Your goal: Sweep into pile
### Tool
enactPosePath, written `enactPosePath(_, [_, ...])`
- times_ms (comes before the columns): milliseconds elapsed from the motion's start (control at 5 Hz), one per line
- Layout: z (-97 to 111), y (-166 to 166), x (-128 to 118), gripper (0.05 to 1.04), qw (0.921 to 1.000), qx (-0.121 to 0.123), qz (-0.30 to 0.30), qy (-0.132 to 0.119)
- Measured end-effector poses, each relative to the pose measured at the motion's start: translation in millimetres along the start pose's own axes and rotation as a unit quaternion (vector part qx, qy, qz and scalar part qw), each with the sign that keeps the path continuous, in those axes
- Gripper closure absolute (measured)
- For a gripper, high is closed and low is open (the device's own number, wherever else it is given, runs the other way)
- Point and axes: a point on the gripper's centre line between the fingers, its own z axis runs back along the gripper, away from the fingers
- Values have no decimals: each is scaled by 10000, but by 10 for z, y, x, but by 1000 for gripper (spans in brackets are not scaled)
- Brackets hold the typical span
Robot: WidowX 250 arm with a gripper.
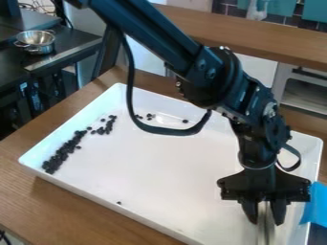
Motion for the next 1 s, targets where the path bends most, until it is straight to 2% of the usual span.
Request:
enactPosePath(400, [100, 426, 20, 711, 10000, 85, -30, -30])
enactPosePath(1000, [268, 1171, 200, 711, 9988, 434, -230, 10])
